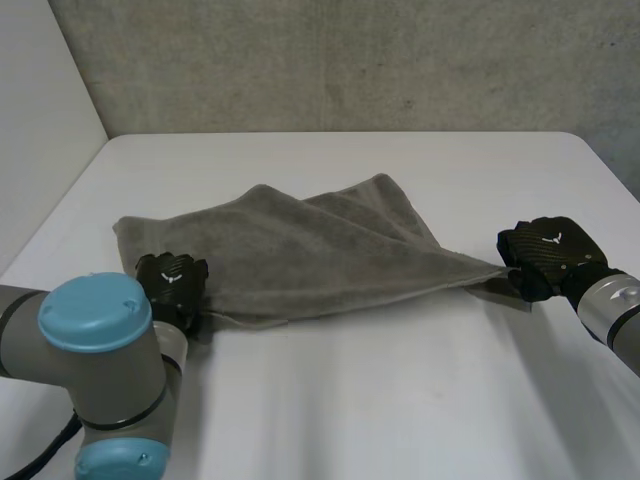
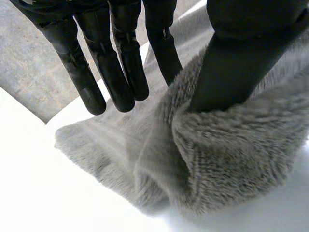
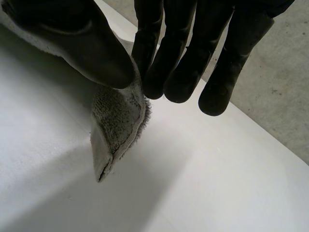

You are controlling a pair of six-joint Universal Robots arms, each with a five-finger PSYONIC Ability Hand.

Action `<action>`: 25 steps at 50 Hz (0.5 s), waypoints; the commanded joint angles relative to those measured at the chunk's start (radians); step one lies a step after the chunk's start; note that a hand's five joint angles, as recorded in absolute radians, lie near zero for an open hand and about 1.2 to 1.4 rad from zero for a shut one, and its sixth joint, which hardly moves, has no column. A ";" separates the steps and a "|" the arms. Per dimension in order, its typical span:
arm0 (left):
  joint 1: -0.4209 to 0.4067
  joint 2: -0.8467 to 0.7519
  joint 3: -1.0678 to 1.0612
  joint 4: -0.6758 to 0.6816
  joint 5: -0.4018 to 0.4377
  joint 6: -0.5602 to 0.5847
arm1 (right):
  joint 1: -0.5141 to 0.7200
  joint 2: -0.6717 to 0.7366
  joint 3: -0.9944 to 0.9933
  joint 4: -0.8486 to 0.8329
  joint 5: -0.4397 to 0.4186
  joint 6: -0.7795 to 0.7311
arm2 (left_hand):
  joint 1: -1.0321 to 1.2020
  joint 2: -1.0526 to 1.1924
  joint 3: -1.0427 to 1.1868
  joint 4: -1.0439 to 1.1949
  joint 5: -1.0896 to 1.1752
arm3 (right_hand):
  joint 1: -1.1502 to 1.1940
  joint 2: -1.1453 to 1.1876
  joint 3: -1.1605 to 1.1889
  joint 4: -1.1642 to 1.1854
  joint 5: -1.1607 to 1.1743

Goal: Fold the towel.

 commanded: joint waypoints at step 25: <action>0.144 0.336 -0.090 -0.047 0.266 0.124 | -0.003 -0.125 -0.015 0.042 0.003 0.017 | 0.484 0.482 0.483 0.482 0.487 | 0.057 0.054 0.058 0.064 0.033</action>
